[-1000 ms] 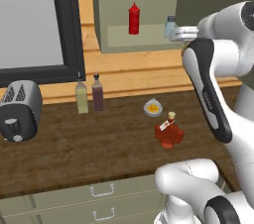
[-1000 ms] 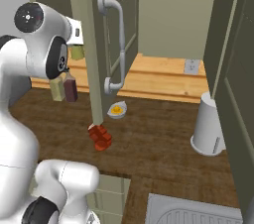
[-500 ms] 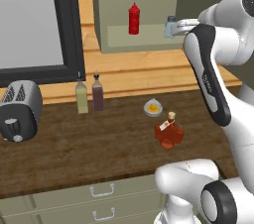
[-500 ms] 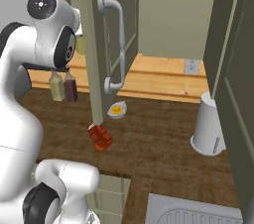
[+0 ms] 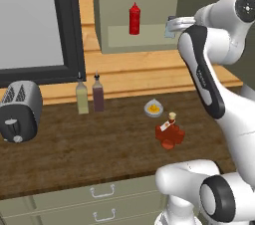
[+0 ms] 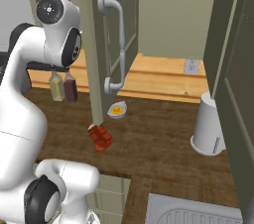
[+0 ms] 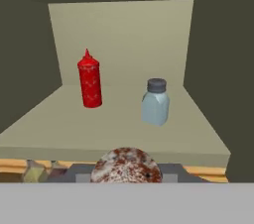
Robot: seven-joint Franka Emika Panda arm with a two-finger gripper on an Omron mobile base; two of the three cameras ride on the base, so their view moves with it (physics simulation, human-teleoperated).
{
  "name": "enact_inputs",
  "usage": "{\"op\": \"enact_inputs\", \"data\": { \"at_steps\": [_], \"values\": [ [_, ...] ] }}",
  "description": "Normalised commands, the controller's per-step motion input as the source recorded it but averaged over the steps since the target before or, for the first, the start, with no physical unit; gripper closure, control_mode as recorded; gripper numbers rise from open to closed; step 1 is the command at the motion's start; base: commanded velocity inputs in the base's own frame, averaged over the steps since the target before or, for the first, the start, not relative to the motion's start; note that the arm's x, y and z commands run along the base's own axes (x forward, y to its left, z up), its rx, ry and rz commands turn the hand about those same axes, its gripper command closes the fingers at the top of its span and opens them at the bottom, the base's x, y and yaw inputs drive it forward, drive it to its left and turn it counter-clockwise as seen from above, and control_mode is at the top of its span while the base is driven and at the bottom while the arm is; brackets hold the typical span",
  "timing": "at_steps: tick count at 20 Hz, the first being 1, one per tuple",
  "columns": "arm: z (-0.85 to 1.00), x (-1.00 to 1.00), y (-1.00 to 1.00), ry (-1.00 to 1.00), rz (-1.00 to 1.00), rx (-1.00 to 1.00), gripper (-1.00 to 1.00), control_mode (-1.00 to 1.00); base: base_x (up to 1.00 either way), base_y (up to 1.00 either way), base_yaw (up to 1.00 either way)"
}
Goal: Put the shaker and condiment bottle from the counter next to their counterparts in the cabinet.
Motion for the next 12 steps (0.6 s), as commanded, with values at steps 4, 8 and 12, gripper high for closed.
{"op": "enact_inputs", "data": {
  "at_steps": [4, 8, 12],
  "values": [
    [-0.12, 0.36, -0.03, 0.01, -0.02, -0.01, 1.00, -1.00, 0.00, 0.00, 0.00],
    [-0.17, 0.43, -0.14, 0.10, -0.06, -0.07, 1.00, -1.00, 0.00, 0.00, 0.00],
    [0.03, 0.42, -0.04, 0.03, -0.01, 0.00, 1.00, -1.00, 0.00, 0.00, 0.00]
  ]
}}
